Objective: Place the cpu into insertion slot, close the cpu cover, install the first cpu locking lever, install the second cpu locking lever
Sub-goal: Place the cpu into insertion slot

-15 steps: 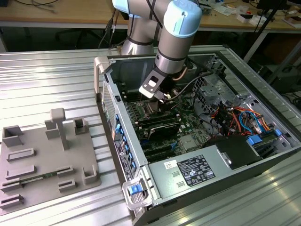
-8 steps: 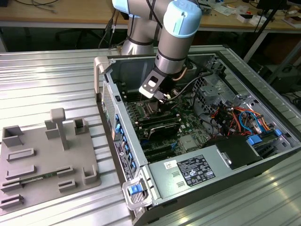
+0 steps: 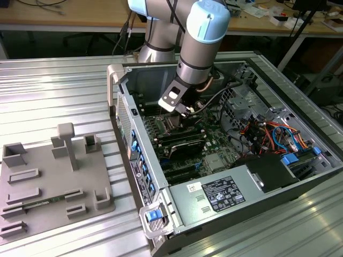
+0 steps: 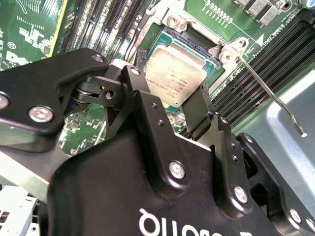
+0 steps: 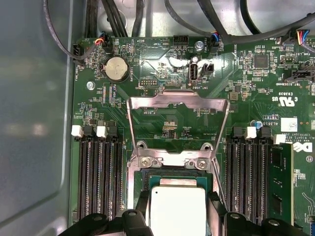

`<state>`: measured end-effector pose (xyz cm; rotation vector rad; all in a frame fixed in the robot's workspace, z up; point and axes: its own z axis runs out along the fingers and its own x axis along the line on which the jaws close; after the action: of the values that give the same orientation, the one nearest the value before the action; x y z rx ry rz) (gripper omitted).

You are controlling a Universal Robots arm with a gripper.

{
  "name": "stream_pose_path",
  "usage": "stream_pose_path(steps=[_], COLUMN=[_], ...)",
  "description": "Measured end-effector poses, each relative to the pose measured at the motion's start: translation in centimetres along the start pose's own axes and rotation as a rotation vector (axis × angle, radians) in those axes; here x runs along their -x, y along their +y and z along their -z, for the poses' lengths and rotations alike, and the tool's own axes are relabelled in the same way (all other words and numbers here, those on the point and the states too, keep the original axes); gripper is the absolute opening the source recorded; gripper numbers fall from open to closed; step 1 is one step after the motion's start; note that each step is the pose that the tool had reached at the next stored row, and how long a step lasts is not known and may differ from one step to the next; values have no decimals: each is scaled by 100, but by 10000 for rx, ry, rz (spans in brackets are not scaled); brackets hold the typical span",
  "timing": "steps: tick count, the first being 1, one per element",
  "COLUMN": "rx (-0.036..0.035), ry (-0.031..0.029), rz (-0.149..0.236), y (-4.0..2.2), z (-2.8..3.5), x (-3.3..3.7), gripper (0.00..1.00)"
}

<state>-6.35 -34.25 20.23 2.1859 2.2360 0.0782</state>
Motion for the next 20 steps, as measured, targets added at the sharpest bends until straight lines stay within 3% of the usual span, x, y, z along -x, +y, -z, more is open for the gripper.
stream_pose_path(steps=[8,20], rx=[-28,-59], ry=[71,74], rz=[-22,-84], y=[6,7], z=[-12,-15], x=[0,0], gripper=[55,55])
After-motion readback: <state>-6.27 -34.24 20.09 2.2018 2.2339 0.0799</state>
